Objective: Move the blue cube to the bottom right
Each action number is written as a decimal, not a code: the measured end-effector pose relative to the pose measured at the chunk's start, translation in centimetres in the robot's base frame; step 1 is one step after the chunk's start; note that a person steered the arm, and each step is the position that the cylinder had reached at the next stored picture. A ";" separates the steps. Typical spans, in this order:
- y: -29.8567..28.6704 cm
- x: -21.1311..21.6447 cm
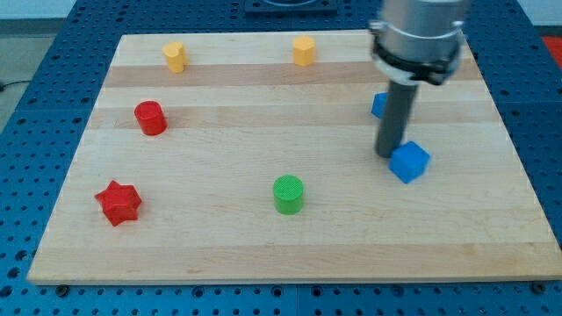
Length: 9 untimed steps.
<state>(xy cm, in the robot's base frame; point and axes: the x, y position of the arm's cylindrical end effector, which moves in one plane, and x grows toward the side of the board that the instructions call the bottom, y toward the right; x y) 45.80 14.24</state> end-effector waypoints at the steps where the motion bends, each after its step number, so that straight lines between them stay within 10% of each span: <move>1: 1.5 1.6; 5: 5.9 5.3; 9: -3.8 -3.2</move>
